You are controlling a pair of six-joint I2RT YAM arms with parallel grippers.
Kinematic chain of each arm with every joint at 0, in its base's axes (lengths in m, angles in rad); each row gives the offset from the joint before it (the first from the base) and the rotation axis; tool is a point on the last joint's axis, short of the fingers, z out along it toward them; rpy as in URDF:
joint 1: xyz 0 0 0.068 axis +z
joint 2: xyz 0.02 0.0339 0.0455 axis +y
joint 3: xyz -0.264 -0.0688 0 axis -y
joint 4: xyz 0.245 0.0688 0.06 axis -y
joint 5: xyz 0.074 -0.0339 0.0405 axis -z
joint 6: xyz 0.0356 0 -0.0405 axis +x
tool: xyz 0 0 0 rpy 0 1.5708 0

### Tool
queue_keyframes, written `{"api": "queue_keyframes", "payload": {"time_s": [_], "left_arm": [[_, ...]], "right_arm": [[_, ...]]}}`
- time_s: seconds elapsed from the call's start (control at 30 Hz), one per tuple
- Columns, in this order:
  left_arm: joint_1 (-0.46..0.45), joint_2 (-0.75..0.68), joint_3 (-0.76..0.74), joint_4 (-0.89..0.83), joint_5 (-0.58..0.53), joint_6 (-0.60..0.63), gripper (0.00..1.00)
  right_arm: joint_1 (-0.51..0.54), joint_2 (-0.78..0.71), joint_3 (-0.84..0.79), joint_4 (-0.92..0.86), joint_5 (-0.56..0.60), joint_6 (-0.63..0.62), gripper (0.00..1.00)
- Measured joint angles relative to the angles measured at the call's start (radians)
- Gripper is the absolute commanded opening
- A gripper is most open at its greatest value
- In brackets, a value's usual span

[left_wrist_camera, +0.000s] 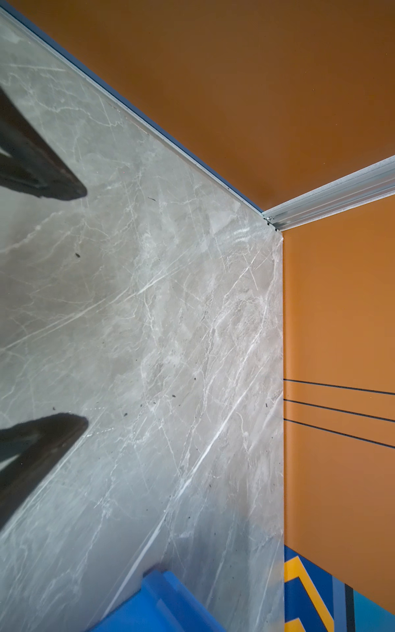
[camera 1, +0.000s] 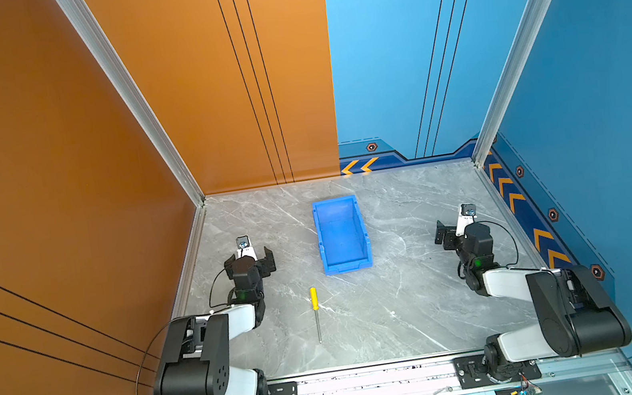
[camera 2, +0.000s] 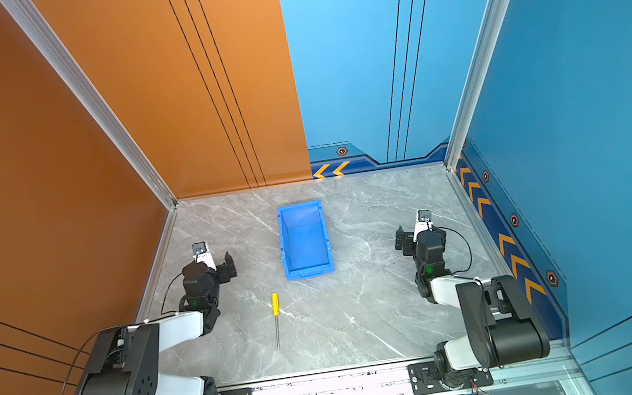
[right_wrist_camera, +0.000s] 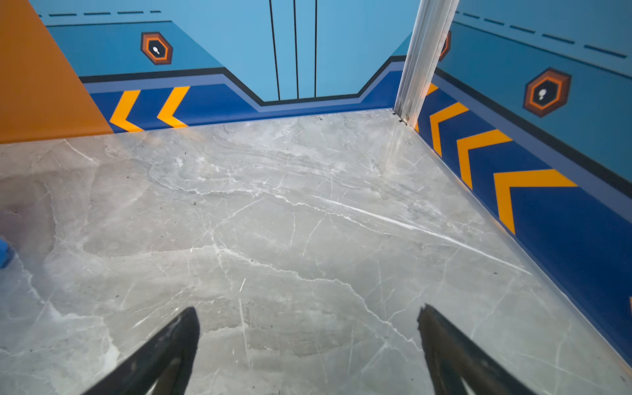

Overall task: Put the screwdriver in the bin
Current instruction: 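Move the left gripper over the yellow screwdriver handle while the right arm lifts inward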

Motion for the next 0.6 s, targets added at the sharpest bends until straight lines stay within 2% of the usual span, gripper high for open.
{"api": "queue_keyframes", "payload": {"time_s": [0.23, 0.4, 0.6], "left_arm": [[0.0, -0.134, 0.026, -0.221, -0.008, -0.002, 0.98], [-0.008, -0.198, 0.116, -0.452, -0.065, -0.049, 0.98], [-0.06, -0.251, 0.245, -0.71, -0.106, -0.134, 0.98]], "right_arm": [[0.042, -0.119, 0.054, -0.156, 0.032, -0.004, 1.0], [0.12, -0.221, 0.093, -0.292, 0.088, -0.003, 1.0], [0.197, -0.335, 0.201, -0.571, 0.197, 0.104, 1.0]]}}
